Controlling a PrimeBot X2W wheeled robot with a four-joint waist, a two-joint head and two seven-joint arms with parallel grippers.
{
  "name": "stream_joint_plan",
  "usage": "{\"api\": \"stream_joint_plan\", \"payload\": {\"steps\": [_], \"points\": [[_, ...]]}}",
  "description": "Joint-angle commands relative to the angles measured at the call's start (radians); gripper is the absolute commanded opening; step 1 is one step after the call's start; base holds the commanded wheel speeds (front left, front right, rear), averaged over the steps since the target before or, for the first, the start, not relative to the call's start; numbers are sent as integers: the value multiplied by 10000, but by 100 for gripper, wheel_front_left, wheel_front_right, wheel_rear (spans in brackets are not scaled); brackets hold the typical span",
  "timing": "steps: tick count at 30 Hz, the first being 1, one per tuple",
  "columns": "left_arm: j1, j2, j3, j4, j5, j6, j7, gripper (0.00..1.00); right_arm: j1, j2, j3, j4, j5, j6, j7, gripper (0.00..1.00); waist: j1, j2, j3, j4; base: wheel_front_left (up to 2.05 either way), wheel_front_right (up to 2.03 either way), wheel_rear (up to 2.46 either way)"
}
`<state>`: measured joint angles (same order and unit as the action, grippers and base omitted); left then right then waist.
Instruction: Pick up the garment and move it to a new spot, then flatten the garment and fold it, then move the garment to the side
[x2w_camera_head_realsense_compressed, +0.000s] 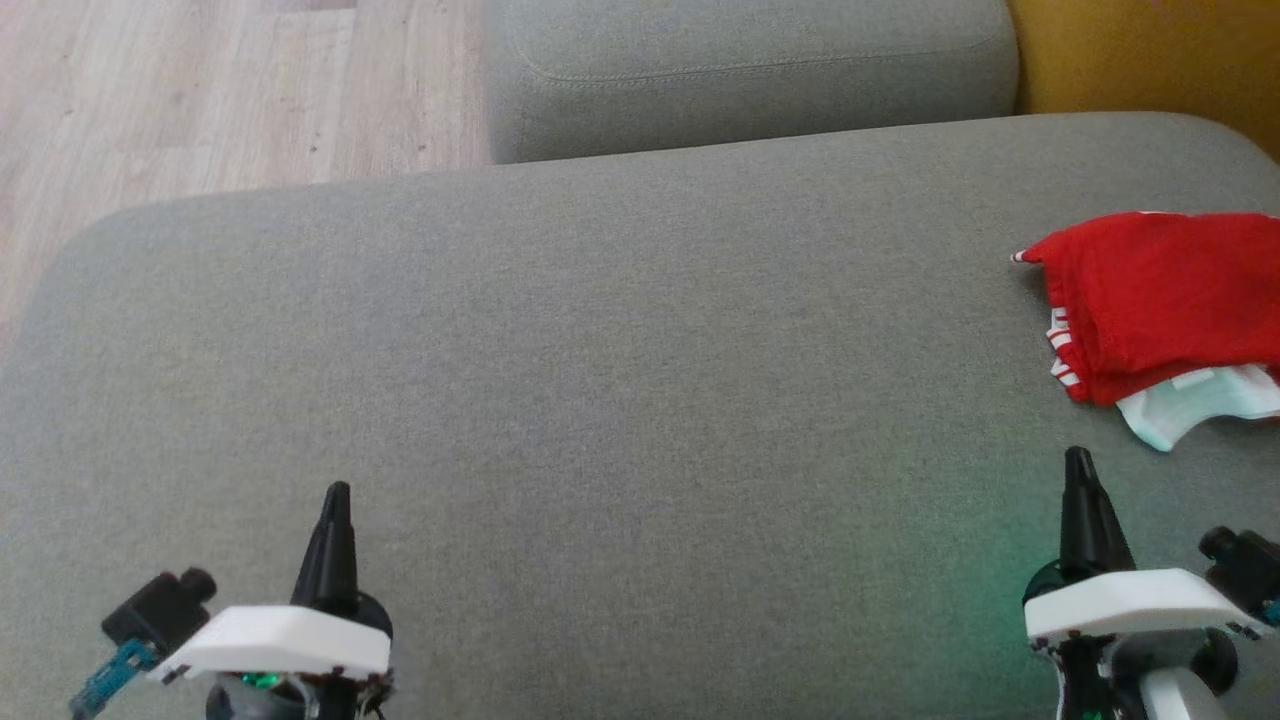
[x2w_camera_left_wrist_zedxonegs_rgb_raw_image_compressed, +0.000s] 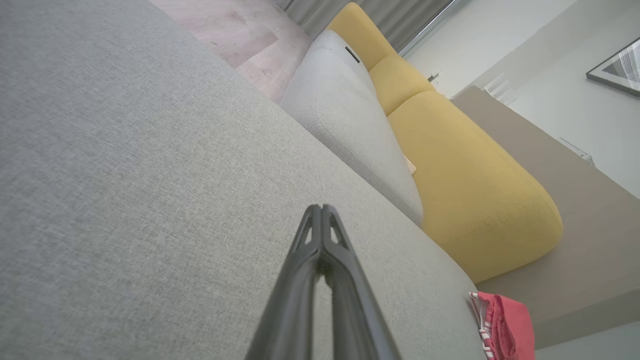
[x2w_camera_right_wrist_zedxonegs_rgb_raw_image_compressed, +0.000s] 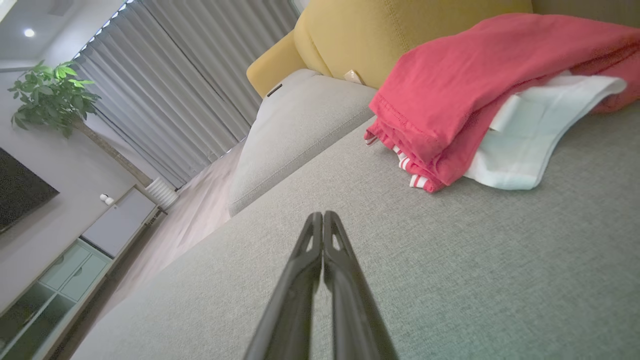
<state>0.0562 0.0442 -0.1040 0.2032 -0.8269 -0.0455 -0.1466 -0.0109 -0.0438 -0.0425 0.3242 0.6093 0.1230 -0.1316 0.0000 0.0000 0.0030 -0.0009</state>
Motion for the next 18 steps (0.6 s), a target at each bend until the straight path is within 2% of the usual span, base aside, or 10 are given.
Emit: {"api": "stream_joint_plan", "payload": {"steps": [1,18], "points": [[-532,126,277,-264,-238,-100,71,0,-485,-28,-3,-370,312,26,67,0,0,0,0,0,0,0,0],[-753,157,605,-128,-1841,-254,539,0,-585,-35,-149,-457,2294,36,555,0,0,0,0,2,0,0,0]]}}
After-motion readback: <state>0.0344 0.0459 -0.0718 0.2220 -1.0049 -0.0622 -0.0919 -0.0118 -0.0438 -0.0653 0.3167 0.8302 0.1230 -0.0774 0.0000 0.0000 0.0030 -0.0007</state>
